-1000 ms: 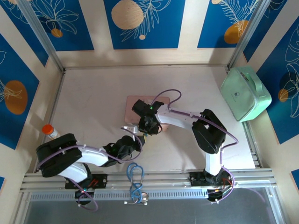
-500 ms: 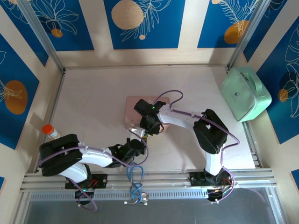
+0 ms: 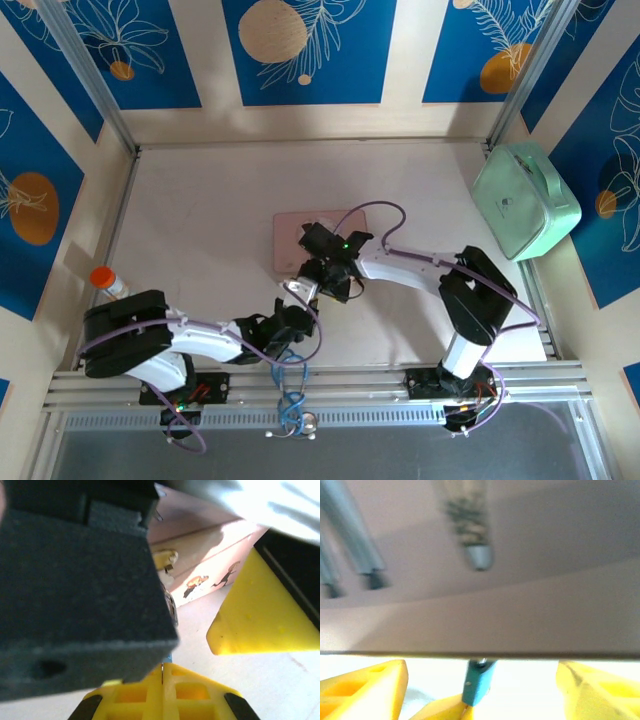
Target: Unlock the padlock with the key
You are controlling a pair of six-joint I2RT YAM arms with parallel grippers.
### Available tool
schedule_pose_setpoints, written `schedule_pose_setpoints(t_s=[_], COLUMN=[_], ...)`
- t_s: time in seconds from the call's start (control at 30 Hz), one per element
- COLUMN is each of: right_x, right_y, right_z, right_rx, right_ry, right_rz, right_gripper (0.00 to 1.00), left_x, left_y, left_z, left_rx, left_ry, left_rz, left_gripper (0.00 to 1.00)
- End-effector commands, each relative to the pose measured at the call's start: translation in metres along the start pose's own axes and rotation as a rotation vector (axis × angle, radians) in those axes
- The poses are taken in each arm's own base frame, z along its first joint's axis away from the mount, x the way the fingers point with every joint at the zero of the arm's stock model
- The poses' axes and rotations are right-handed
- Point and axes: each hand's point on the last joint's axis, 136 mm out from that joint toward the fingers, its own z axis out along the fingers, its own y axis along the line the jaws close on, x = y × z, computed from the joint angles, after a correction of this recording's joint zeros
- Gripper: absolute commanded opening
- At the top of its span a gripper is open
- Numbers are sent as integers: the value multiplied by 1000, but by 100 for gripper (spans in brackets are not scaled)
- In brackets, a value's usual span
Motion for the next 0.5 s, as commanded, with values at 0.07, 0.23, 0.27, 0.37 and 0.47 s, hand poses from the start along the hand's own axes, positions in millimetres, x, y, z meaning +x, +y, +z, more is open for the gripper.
schedule_pose_setpoints(t_s=[0.07, 0.23, 0.27, 0.37, 0.47], right_x=[5, 5, 6, 4, 4], right_y=[1, -2, -2, 1, 1], right_z=[-13, -4, -3, -4, -8], right_rx=[3, 23, 25, 14, 9], right_ry=[-27, -28, -26, -22, -11], right_rz=[-52, -50, -49, -38, -2], right_gripper=[78, 78, 77, 69, 62], left_x=[-16, -14, -14, -13, -11], left_y=[-9, -9, -9, -11, -11], left_z=[-4, -4, -3, -2, -2], left_rx=[43, 45, 46, 51, 53], left_ry=[-67, -63, -62, -59, -55], left_rz=[-49, -49, -49, -49, -49], left_gripper=[0, 0, 0, 0, 0])
